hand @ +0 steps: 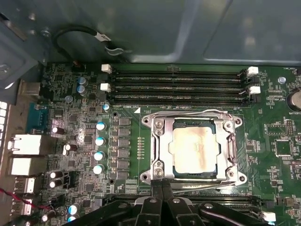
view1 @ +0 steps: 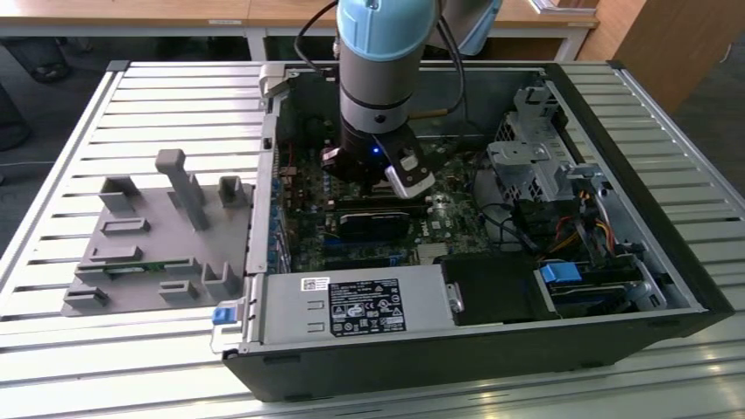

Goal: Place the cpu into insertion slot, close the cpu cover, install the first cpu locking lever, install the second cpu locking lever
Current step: 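Install the second cpu locking lever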

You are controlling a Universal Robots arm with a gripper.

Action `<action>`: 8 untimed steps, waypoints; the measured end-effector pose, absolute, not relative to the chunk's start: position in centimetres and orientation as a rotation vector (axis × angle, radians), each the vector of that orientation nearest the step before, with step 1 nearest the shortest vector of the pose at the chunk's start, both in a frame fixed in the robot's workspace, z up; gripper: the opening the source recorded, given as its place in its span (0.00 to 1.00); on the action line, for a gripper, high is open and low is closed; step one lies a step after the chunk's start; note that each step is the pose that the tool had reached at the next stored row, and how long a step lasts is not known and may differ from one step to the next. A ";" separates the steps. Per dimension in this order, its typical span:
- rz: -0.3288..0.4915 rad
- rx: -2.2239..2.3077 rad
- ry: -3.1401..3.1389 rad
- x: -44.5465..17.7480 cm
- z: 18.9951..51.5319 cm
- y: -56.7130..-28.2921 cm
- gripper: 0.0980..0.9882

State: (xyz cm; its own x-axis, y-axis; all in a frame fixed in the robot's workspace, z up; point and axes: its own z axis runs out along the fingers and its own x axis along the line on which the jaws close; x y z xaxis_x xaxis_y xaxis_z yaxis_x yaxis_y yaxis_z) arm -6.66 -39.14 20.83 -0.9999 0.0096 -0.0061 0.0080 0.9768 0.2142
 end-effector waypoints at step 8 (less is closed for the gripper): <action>0.380 0.014 3.111 -7.0 20.8 -40.2 0.01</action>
